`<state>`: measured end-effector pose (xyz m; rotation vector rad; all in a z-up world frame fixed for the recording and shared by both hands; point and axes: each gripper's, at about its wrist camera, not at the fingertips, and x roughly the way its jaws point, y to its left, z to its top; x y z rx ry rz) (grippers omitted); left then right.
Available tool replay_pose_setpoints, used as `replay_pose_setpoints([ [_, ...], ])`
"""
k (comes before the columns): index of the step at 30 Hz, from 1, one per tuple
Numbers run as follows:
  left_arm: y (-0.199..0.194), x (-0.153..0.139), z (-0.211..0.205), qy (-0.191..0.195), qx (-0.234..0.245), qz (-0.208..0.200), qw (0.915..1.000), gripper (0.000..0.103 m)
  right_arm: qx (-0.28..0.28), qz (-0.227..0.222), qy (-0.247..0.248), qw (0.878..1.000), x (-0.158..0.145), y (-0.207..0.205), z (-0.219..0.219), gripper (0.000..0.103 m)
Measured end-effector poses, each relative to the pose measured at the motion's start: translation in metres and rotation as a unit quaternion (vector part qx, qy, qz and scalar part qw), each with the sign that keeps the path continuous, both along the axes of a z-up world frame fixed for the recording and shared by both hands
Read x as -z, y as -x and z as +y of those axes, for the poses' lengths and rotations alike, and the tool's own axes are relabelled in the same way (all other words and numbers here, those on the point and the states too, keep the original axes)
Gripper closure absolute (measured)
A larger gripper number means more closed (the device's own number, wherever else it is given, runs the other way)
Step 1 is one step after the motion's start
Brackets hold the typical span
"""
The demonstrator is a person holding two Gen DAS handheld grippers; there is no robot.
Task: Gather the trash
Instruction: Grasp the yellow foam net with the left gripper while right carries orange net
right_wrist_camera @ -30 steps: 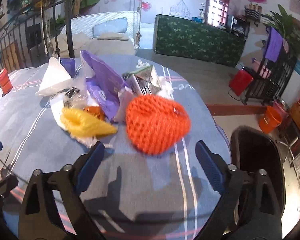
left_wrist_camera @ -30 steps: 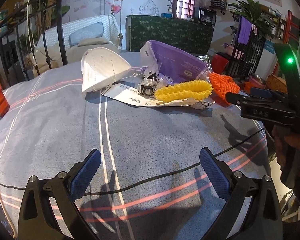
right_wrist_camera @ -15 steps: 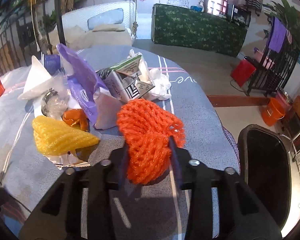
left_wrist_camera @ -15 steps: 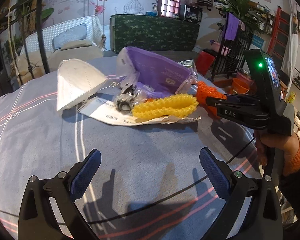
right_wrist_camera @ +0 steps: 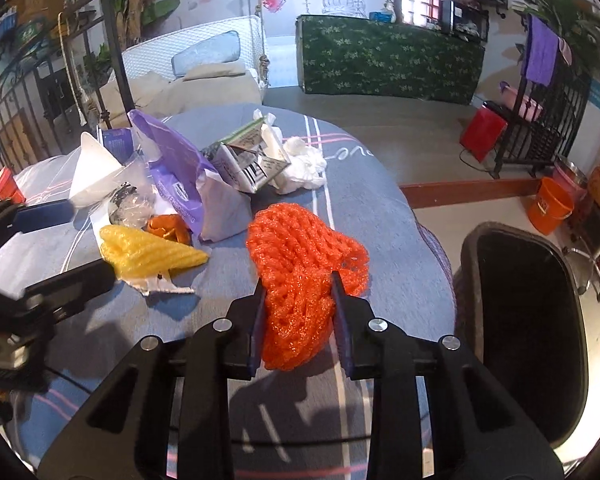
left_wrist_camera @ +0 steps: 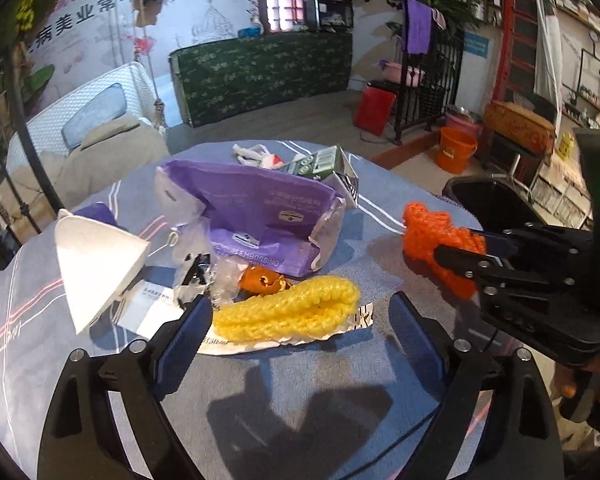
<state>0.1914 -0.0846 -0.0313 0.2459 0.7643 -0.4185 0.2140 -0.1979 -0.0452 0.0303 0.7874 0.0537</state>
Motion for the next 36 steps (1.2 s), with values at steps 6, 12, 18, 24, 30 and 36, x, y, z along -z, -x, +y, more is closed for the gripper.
replay_pose_setpoints([
  [6, -0.017, 0.01, -0.01, -0.005, 0.007, 0.023, 0.9997, 0.028, 0.007, -0.006, 0.001, 1.0, -0.003, 0.01, -0.005, 0.073],
  [12, -0.02, 0.017, -0.009, 0.013, -0.001, 0.052, 0.9986, 0.054, 0.011, -0.004, -0.01, 1.0, -0.002, 0.019, -0.006, 0.073],
  [18, -0.008, 0.016, 0.001, 0.043, -0.021, 0.047, 0.9977, 0.079, 0.02, -0.003, -0.023, 1.0, 0.0, 0.024, -0.011, 0.073],
  [24, 0.017, -0.001, 0.003, 0.076, -0.035, 0.004, 0.9965, 0.083, 0.034, -0.011, -0.033, 0.999, 0.0, 0.032, -0.018, 0.073],
  [30, 0.033, -0.018, -0.014, 0.115, -0.013, -0.01, 0.9932, 0.083, 0.056, -0.023, -0.041, 0.997, -0.003, 0.046, -0.033, 0.073],
  [36, 0.046, -0.026, -0.046, 0.138, 0.035, -0.01, 0.9898, 0.083, 0.094, -0.042, -0.037, 0.994, -0.008, 0.065, -0.062, 0.073],
])
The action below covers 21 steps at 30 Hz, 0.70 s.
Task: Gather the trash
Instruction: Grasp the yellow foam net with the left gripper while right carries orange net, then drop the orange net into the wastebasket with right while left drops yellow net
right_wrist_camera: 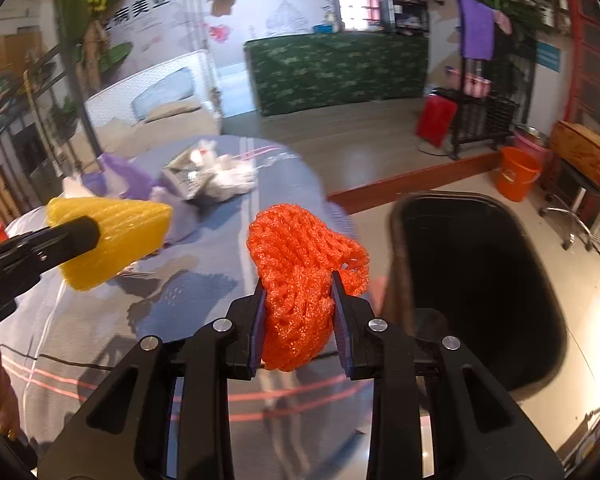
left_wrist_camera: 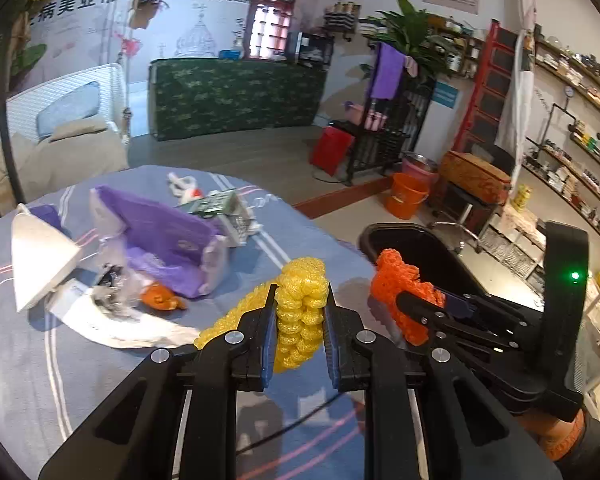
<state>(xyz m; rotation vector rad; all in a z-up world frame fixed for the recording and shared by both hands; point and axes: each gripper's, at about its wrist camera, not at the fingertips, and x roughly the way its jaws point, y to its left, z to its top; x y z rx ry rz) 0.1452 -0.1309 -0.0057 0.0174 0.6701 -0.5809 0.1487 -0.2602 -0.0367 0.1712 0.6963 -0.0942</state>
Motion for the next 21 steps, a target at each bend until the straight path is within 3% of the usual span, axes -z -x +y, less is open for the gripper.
replay_pose_setpoints([
  [11, 0.01, 0.002, -0.06, 0.001, 0.086, 0.01, 0.9962, 0.083, 0.119, -0.002, -0.003, 0.993, 0.011, 0.032, -0.091, 0.073],
  [21, 0.015, 0.01, -0.106, -0.001, 0.14, 0.026, 0.9899, 0.083, 0.155, 0.037, -0.011, 0.987, 0.052, 0.02, -0.137, 0.073],
])
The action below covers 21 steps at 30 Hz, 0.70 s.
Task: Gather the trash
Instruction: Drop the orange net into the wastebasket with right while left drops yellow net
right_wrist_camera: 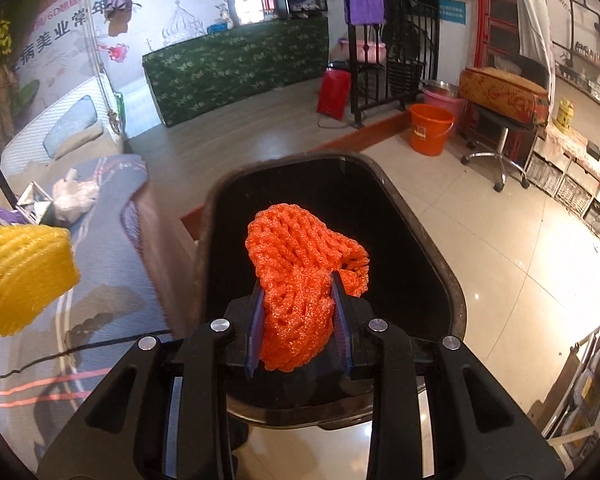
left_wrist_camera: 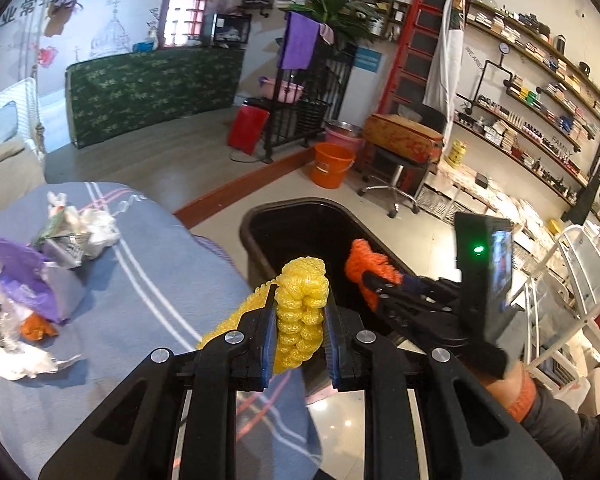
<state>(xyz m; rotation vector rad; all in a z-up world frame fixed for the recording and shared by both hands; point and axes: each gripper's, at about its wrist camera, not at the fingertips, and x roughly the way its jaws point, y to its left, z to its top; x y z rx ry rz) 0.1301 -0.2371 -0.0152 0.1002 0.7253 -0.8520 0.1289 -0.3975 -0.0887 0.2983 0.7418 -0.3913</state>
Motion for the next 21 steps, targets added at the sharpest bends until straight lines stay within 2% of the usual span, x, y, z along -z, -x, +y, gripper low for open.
replay_pose_setpoints([
  [2, 0.0, 0.002, -0.002, -0.001, 0.005, 0.007, 1.0, 0.083, 0.002, 0.004, -0.004, 1.0, 0.006, -0.002, -0.001, 0.073],
  [3, -0.001, 0.004, -0.005, -0.002, 0.008, 0.011, 0.9999, 0.083, -0.001, 0.008, -0.006, 1.0, 0.011, -0.005, -0.003, 0.069],
  [5, -0.001, 0.005, -0.01, -0.003, 0.012, 0.017, 0.9998, 0.083, -0.001, 0.015, -0.013, 1.0, 0.016, -0.005, -0.005, 0.053],
  [6, -0.001, 0.004, -0.012, -0.004, 0.014, 0.017, 0.9997, 0.083, 0.001, 0.013, -0.019, 1.0, 0.018, -0.004, -0.006, 0.038],
  [7, 0.0, 0.004, -0.014, -0.007, 0.015, 0.015, 0.9997, 0.083, 0.006, 0.01, -0.02, 1.0, 0.018, -0.003, -0.007, 0.031],
  [21, -0.017, 0.013, -0.053, -0.014, 0.035, 0.037, 0.9986, 0.083, 0.02, -0.02, -0.016, 0.999, -0.006, 0.033, 0.004, 0.029],
])
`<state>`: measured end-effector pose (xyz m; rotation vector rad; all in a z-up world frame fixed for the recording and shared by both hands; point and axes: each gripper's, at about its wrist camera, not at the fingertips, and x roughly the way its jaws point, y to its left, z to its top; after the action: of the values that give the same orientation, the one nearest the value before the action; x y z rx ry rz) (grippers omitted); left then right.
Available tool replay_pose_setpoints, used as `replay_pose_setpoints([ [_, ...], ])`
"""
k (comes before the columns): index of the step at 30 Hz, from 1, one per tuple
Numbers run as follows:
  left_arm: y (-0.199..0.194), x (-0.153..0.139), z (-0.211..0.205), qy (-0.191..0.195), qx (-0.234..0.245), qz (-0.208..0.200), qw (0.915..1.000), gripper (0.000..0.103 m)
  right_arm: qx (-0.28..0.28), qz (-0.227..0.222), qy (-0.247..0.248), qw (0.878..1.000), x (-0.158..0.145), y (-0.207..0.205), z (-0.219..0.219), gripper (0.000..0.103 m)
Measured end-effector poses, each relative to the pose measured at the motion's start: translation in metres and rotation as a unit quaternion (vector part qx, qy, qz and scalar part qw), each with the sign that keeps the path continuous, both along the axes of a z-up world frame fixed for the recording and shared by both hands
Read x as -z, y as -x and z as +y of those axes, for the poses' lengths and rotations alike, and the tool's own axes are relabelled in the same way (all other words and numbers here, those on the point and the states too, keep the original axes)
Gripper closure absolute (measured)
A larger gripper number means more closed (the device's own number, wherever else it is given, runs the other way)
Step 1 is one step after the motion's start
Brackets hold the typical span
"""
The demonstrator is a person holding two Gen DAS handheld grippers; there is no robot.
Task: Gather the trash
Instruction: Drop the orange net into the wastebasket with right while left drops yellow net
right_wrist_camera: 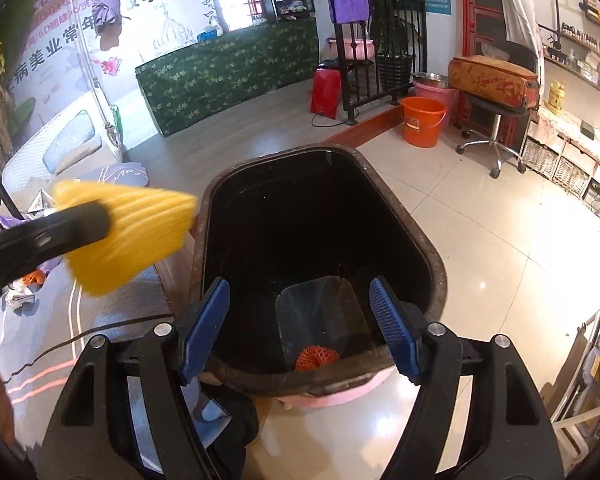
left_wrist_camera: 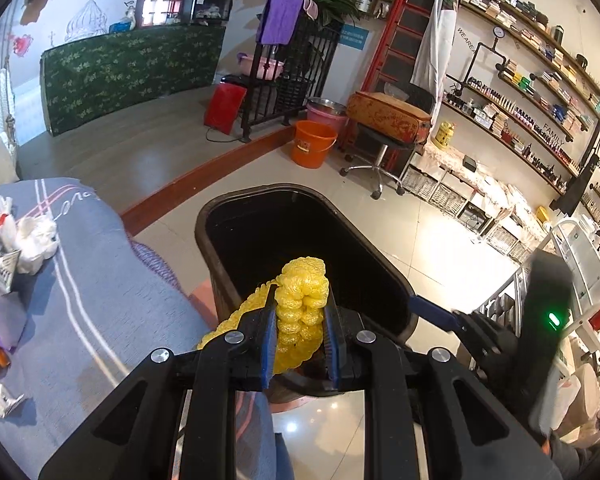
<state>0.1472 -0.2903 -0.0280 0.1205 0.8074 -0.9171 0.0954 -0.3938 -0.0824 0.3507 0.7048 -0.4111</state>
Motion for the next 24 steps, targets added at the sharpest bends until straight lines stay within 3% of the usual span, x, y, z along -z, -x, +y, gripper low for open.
replay_pose_setpoints([
  [3, -0.001, 0.001, -0.011, -0.005, 0.007, 0.003, 1.0, 0.083, 0.005, -0.002, 0.001, 1.0, -0.002, 0.007, 0.0, 0.024],
  [24, -0.016, 0.033, -0.082, -0.088, 0.043, 0.042, 0.9943, 0.083, 0.039, 0.009, -0.011, 0.999, 0.006, 0.051, -0.02, 0.023],
])
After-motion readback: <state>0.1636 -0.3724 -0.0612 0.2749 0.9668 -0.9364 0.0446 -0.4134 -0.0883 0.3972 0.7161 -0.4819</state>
